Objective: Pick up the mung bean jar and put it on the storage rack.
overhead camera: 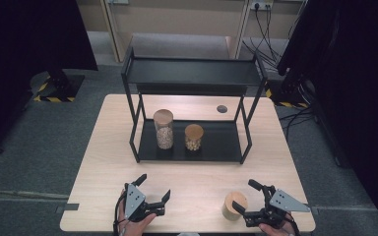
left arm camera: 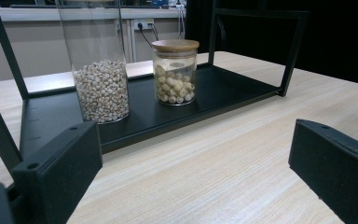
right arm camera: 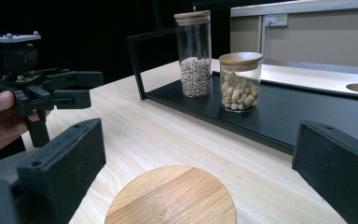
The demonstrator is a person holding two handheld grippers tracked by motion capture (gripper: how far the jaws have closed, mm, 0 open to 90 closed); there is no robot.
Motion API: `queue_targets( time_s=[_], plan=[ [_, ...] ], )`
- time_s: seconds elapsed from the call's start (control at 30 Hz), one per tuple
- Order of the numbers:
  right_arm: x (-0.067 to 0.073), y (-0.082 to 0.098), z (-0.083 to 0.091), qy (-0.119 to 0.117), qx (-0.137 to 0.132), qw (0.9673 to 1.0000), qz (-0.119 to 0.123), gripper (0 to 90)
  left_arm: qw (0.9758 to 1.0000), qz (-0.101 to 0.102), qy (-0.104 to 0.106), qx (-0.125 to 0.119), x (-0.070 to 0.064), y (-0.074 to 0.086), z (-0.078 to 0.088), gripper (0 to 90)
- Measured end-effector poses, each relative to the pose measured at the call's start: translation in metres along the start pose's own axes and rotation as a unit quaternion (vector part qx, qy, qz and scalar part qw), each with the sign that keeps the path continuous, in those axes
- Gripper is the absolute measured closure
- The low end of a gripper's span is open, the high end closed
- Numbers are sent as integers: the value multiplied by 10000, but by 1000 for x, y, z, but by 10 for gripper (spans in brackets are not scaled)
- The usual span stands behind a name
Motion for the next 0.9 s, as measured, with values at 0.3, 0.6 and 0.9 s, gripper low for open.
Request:
queue_targets(
  time_s=[0.3,0.6,0.9],
  plan=[
    [6,5,1,56,122,9998,155,27,10000,8,4,1,0,0,0,20],
    [10,12,-1,49,271,9994,203,29,10000,12,8,2,0,0,0,20],
    [14,17,-4,82,393,9988,287,37,10000,10,12,0,0,0,0,20]
  ],
)
Point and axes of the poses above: each handheld gripper's, and its own axes: z roughly backward along the jaws, y roughly out of its underside, x roughly to its left, the point moved 2 cm from there along -z, roughly forward along the jaws, and after that the axes turned 5 degrees about -y, right-handed, at the moved point
